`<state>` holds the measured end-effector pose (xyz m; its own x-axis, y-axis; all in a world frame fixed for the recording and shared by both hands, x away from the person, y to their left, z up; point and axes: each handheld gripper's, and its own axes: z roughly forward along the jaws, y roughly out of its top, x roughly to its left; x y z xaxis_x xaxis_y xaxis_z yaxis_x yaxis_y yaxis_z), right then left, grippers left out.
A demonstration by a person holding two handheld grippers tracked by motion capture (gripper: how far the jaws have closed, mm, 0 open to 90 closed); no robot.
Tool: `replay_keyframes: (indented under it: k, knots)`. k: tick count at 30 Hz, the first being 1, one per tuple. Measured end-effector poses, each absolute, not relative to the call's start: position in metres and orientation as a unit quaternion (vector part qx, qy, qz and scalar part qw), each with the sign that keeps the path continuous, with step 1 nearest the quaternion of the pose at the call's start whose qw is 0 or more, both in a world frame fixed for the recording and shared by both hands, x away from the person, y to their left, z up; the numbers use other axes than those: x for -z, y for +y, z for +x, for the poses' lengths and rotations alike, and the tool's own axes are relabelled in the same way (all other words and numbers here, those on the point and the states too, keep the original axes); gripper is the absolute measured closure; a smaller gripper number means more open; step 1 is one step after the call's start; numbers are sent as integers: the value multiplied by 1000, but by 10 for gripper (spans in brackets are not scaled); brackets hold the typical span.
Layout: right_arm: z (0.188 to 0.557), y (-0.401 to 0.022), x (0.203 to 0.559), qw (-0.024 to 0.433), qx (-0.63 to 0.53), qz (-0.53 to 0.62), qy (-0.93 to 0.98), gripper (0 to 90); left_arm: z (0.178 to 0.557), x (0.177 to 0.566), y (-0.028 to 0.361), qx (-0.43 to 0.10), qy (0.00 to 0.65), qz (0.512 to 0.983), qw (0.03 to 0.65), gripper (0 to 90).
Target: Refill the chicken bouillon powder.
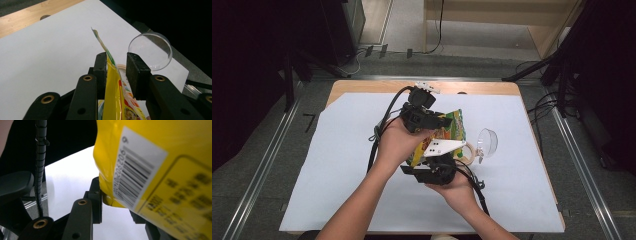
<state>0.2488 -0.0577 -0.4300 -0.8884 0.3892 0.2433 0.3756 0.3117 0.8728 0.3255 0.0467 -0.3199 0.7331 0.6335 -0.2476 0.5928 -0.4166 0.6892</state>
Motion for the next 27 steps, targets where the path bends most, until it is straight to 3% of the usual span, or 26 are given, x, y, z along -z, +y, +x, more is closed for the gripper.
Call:
replay_keyframes:
  k: [27]
  knots:
    - [249, -58, 430, 5, -538, 238, 809, 695, 326, 320, 45, -27, 360, 843, 398, 710]
